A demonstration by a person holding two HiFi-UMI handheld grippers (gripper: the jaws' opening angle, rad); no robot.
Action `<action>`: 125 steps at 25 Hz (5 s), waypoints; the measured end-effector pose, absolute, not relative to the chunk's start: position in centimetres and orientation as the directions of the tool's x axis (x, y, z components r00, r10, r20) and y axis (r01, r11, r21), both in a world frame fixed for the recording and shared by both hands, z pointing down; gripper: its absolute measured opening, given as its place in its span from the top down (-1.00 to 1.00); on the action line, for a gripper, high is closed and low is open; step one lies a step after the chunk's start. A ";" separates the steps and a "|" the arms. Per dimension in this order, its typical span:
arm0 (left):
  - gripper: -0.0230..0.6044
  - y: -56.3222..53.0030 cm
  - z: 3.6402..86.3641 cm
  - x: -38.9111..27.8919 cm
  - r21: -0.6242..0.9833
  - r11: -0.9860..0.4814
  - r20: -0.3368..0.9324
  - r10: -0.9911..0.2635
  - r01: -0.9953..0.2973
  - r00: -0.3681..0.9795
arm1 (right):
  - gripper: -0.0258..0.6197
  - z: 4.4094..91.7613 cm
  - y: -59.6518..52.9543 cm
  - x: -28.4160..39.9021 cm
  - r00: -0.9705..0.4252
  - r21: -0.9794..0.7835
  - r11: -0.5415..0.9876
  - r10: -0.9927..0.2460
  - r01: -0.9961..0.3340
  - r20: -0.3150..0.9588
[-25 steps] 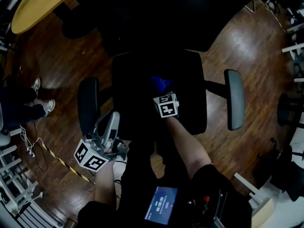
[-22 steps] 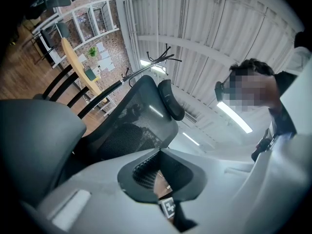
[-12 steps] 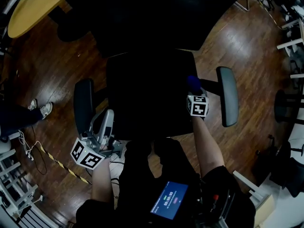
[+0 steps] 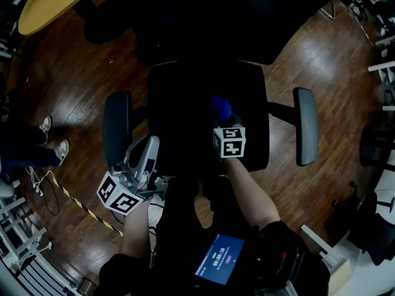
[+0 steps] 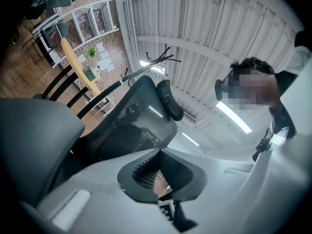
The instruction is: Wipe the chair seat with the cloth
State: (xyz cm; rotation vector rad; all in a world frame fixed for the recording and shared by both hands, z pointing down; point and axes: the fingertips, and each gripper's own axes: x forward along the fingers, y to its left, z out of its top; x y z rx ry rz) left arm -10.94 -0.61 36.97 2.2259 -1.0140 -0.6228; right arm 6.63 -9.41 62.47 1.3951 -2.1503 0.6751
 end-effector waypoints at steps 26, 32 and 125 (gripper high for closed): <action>0.96 0.2 37.5 -11.2 0.700 -0.524 -0.154 -0.774 -0.486 0.614 | 0.66 66.4 -3.6 14.9 -0.225 -0.055 0.268 -0.662 -0.962 0.715; 0.96 -0.2 37.6 -11.1 0.703 -0.519 -0.154 -0.778 -0.486 0.609 | 0.66 64.9 -3.2 23.9 -0.063 0.002 0.090 -0.711 -0.996 0.701; 0.96 -2.4 39.3 -8.0 0.685 -0.555 -0.114 -0.722 -0.472 0.683 | 0.66 64.1 -23.9 23.7 -0.016 0.048 0.064 -0.741 -0.997 0.671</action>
